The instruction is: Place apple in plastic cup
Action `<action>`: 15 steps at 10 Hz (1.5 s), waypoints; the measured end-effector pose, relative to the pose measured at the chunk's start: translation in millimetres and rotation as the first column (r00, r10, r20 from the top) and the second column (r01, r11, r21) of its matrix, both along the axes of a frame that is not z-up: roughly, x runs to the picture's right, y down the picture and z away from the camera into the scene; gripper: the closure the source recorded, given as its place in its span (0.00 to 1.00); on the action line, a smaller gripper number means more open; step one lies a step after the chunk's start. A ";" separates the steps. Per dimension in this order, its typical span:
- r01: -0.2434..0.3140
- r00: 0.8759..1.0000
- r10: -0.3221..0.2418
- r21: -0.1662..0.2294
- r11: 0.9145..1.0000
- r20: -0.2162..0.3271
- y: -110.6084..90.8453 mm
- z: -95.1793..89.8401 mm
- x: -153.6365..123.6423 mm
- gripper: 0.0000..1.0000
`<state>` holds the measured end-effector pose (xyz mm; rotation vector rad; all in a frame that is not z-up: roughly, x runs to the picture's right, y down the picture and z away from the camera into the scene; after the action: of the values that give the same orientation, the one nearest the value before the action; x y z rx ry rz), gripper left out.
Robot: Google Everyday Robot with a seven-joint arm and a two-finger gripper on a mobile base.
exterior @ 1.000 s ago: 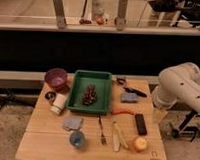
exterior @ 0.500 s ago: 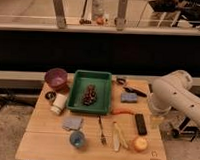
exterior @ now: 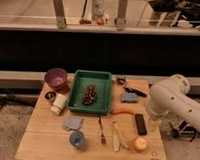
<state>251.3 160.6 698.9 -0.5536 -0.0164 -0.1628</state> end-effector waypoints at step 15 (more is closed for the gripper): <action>0.136 0.980 -0.129 -0.033 0.990 0.152 61.5 33.4 -24.8 0.20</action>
<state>226.5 222.1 732.3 -0.5849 -0.1292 -0.3346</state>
